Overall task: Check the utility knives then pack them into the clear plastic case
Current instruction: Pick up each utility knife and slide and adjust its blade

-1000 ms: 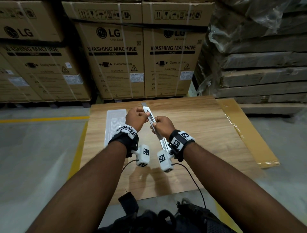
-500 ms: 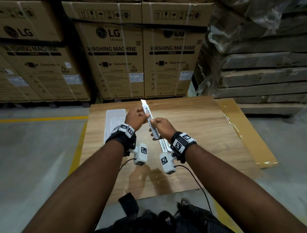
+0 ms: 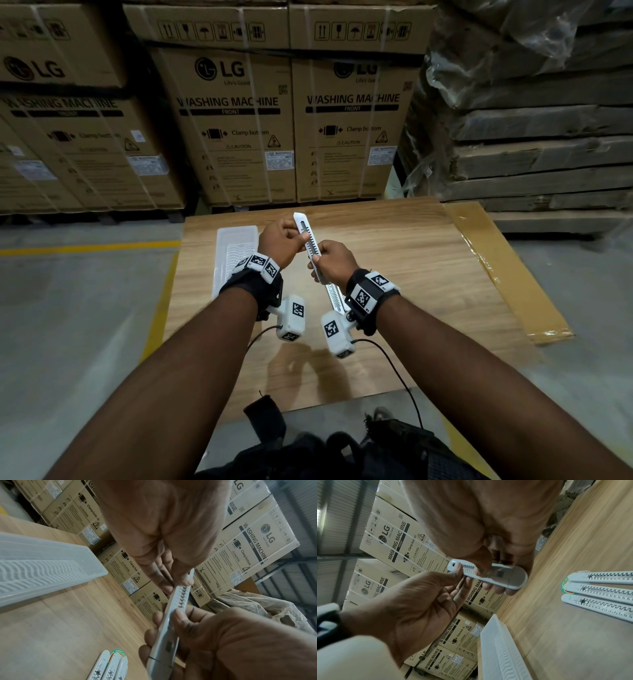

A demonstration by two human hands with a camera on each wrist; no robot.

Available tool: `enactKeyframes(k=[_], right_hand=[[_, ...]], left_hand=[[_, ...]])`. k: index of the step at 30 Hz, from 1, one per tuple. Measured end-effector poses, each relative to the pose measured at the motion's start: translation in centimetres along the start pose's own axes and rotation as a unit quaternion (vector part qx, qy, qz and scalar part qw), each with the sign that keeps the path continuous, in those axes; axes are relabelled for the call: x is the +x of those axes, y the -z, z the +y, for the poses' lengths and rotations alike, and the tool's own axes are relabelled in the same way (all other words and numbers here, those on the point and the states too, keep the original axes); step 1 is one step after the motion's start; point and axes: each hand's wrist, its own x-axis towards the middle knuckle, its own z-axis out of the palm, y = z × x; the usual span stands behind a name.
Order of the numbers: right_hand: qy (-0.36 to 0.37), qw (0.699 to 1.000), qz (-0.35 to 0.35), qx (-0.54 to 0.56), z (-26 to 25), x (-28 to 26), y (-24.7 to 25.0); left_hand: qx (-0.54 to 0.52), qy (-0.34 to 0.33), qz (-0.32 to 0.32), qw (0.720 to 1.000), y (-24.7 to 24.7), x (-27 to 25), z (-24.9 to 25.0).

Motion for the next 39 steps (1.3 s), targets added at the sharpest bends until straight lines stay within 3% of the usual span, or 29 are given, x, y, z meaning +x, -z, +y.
enactKeyframes(k=[11, 16, 21, 30, 36, 39], right_hand=[[-0.038, 0.993, -0.088, 0.064, 0.5, 0.5, 0.4], [-0.025, 0.995, -0.056, 0.077, 0.8, 0.9, 0.0], [-0.024, 0.997, -0.018, 0.066, 0.7, 1.1, 0.3], [-0.012, 0.999, -0.010, 0.049, 1.1, 1.7, 0.6], [-0.009, 0.990, -0.009, 0.141, 1.2, 2.2, 0.9], [-0.003, 0.988, 0.023, 0.153, 1.3, 2.7, 1.1]], left_hand=[[-0.007, -0.001, 0.059, 0.998, 0.5, 0.7, -0.5], [-0.020, -0.005, -0.004, 1.000, 0.3, 0.7, -0.1], [-0.042, 0.002, -0.017, 0.999, -0.1, 0.9, 0.3], [-0.050, -0.001, -0.008, 0.999, -0.6, 1.2, 0.1], [-0.073, 0.017, 0.020, 0.997, 0.0, 1.8, -0.1], [-0.070, 0.010, 0.034, 0.997, 0.2, 1.8, -0.4]])
